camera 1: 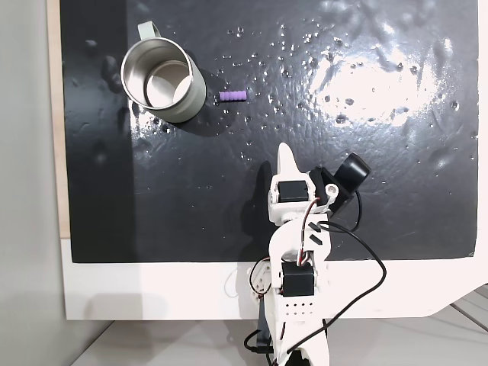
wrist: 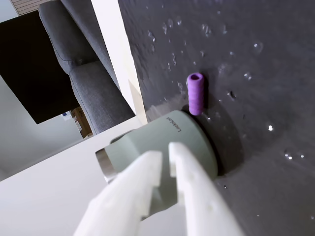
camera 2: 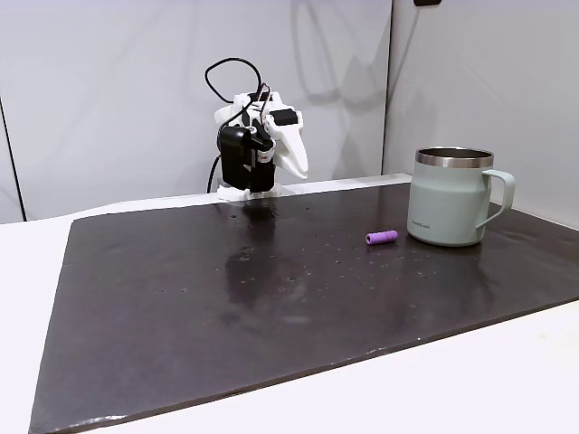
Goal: Grasp a pengrip and put it in the cup.
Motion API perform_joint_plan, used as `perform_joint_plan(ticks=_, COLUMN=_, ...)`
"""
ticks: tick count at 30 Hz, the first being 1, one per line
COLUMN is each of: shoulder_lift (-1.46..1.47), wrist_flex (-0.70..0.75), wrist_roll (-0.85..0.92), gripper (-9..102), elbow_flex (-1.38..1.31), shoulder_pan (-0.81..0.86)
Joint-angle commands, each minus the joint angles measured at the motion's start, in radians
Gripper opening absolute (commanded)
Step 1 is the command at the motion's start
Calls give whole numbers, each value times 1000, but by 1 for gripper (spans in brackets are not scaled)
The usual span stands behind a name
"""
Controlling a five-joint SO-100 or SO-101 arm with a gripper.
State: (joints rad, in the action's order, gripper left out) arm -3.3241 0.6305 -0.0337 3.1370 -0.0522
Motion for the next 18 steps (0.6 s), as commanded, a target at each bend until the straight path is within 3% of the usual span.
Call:
perform_joint_plan(ticks=1, shoulder_lift=-14, wrist_flex=2, wrist_roll=21, gripper=0, elbow_flex=52, shoulder_pan=0)
perform_joint_plan(ticks=11, shoulder_lift=-14, wrist_flex=5, wrist_roll=32, gripper=0, elbow_flex=49, shoulder_pan=-12)
perform_joint_plan(ticks=18, shoulder_lift=3, wrist_flex=198, wrist_roll=75, gripper=0, elbow_flex=-195, shoulder_pan=-106)
